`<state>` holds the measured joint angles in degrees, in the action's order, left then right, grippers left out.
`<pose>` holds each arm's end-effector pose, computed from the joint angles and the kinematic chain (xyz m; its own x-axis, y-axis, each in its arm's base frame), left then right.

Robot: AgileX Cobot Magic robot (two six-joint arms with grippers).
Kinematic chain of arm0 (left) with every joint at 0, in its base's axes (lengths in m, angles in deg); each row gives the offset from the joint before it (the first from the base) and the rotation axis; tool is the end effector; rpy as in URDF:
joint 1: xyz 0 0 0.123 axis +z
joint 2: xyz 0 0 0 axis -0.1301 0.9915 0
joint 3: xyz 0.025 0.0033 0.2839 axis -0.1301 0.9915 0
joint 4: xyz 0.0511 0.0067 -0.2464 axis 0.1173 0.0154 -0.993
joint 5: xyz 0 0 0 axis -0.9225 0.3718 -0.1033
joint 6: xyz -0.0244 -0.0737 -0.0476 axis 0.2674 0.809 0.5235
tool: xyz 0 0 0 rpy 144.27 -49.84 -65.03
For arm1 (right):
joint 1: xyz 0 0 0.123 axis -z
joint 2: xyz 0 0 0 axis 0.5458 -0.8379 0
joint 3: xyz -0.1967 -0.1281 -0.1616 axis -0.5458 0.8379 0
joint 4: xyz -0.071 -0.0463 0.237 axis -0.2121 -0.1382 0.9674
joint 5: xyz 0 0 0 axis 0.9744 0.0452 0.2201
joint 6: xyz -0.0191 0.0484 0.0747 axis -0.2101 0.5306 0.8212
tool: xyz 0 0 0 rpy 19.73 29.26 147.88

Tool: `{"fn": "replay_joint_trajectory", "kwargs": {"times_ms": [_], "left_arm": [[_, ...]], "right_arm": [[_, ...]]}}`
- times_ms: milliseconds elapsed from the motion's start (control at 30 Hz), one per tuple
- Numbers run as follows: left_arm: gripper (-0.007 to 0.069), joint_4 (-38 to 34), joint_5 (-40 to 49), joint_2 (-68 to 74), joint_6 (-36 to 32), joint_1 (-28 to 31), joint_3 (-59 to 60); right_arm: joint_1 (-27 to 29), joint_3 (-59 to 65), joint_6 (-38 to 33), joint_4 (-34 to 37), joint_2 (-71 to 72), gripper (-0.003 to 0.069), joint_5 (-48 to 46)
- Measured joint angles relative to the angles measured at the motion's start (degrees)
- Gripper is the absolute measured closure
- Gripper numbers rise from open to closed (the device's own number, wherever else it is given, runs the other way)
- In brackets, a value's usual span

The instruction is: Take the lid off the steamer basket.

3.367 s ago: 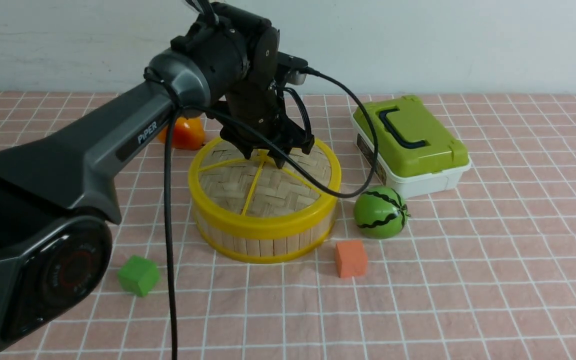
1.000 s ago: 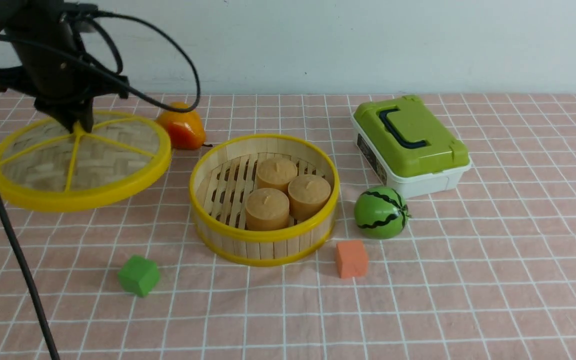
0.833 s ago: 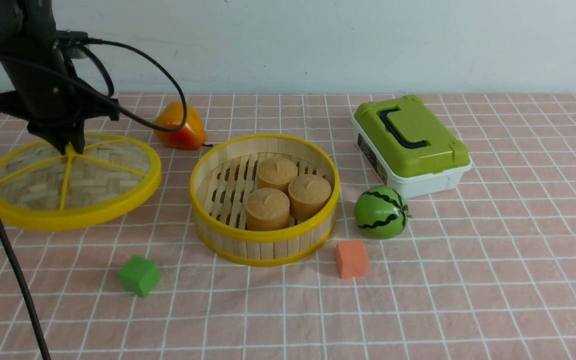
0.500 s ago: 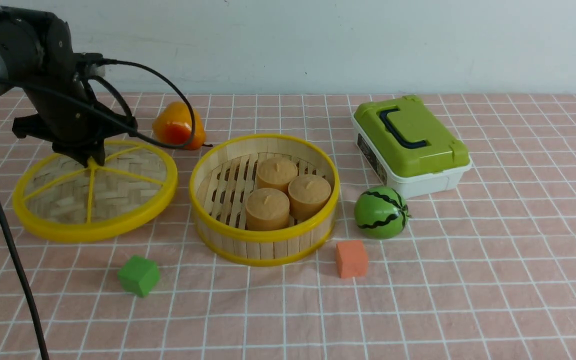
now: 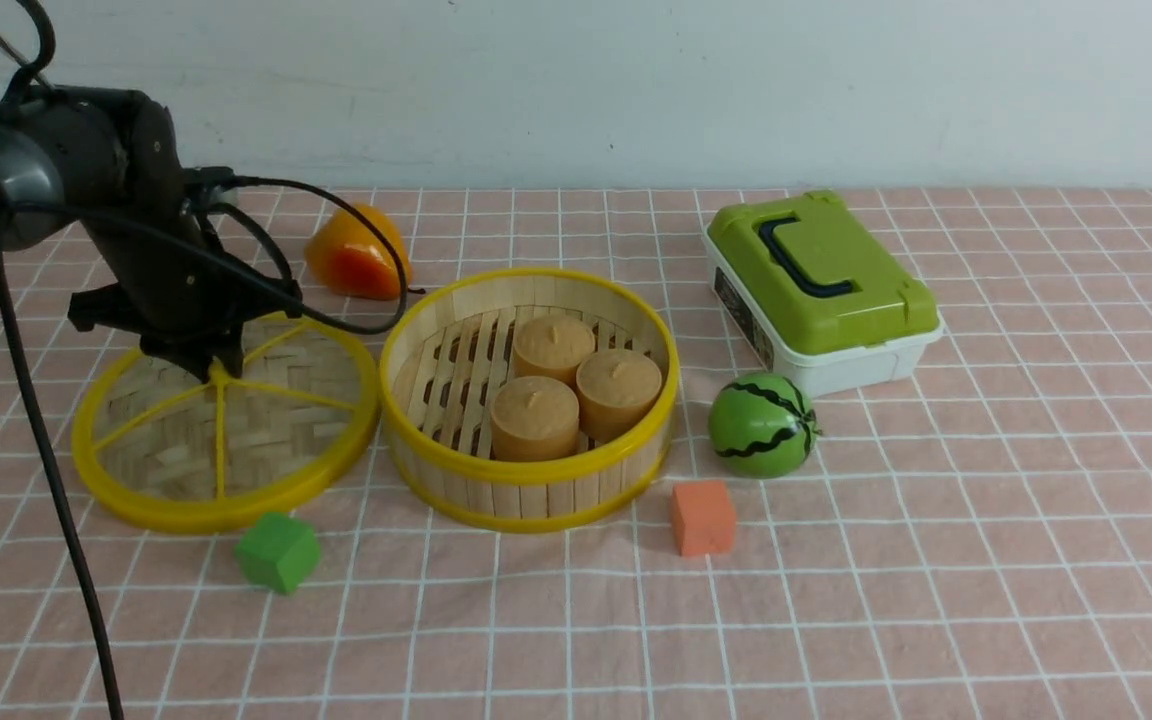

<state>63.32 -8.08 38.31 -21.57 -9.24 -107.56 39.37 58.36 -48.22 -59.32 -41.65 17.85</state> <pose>0.4792 -0.0114 0.2070 -0.9116 -0.1471 -0.3839 -0.1450 0.9888 -0.0345 0.0519 -0.0051 0.1730 -0.2857 0.1461 -0.9471 0.1362 0.9845 0.1108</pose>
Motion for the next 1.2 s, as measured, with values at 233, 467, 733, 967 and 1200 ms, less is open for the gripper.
{"fn": "replay_joint_trajectory", "kwargs": {"times_ms": [233, 467, 733, 967, 1200], "left_arm": [[0.0270, -1.37, 2.91, -9.77, -0.94, 0.00, 0.44], [0.0453, -6.60, 3.16, -32.04, -6.69, 0.00, 0.34], [0.0637, -6.26, 0.43, -54.98, -8.57, 0.00, 5.99], [0.0637, -8.15, -10.55, -79.02, -8.57, 0.00, 29.70], [0.0637, -18.73, -17.37, -96.88, -10.84, 0.00, 59.02]], "right_arm": [[0.00, 0.00, 0.00, 0.00, 0.00, 0.0417, 0.00], [0.00, 0.00, 0.00, 0.00, 0.00, 0.0417, 0.00], [0.00, 0.00, 0.00, 0.05, 0.00, 0.0417, 0.00], [0.00, 0.00, 0.00, 0.05, 0.00, 0.0417, 0.00], [0.00, 0.00, 0.00, 0.05, 0.00, 0.0417, 0.00]]}}
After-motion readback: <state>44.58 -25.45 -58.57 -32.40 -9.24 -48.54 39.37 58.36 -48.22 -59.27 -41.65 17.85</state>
